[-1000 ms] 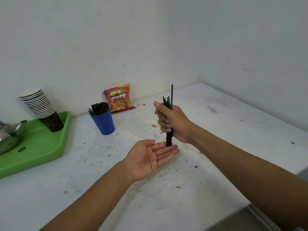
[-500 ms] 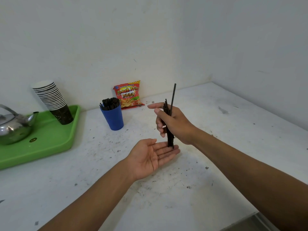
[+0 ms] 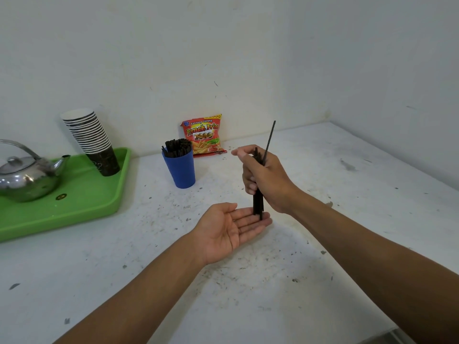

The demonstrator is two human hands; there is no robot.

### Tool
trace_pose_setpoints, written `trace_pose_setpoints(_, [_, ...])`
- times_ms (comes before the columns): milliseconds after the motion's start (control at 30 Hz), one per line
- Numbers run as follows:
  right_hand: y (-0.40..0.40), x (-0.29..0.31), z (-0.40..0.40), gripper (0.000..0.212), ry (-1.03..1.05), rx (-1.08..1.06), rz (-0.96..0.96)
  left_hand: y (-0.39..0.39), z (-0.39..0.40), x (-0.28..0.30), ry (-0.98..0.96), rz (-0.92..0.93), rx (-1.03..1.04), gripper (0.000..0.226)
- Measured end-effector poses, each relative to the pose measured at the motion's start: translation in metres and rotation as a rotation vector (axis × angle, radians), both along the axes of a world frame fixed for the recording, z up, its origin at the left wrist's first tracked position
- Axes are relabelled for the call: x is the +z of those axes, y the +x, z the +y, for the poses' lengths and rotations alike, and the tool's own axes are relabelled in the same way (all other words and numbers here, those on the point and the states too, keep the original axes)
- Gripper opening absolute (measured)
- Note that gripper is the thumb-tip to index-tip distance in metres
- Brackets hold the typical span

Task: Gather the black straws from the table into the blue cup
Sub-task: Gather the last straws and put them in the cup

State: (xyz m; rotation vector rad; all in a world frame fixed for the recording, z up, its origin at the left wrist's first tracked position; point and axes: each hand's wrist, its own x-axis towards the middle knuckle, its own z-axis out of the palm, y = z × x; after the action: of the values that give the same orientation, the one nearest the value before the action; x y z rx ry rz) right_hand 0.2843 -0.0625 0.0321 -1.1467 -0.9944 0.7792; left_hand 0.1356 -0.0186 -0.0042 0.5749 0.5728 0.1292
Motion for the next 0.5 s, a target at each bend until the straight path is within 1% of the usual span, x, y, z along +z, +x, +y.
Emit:
trace_pose_setpoints(133, [-0.003,-0.003,0.006,0.023,-0.024,0.010,-0.009,-0.003,0.006,-0.001,-0.003,0.005,0.009,0.050])
trace_pose_setpoints(233, [-0.008,-0.008,0.011,0.020,-0.045,0.016,-0.035,-0.007,0.012,0.001,-0.013,0.008,0.031,0.050])
trace_pose_setpoints(333, [-0.013,-0.012,0.020,0.019,-0.067,0.018,-0.016,-0.013,0.020,0.002,-0.008,0.029,0.054,0.050])
trace_pose_setpoints(433, [-0.016,-0.009,0.036,0.026,-0.072,-0.009,0.033,-0.022,0.032,0.002,0.087,0.120,0.103,0.046])
trace_pose_setpoints(500, [-0.019,-0.003,0.051,0.029,-0.047,-0.012,0.088,-0.028,0.044,0.002,0.197,0.216,0.201,0.039])
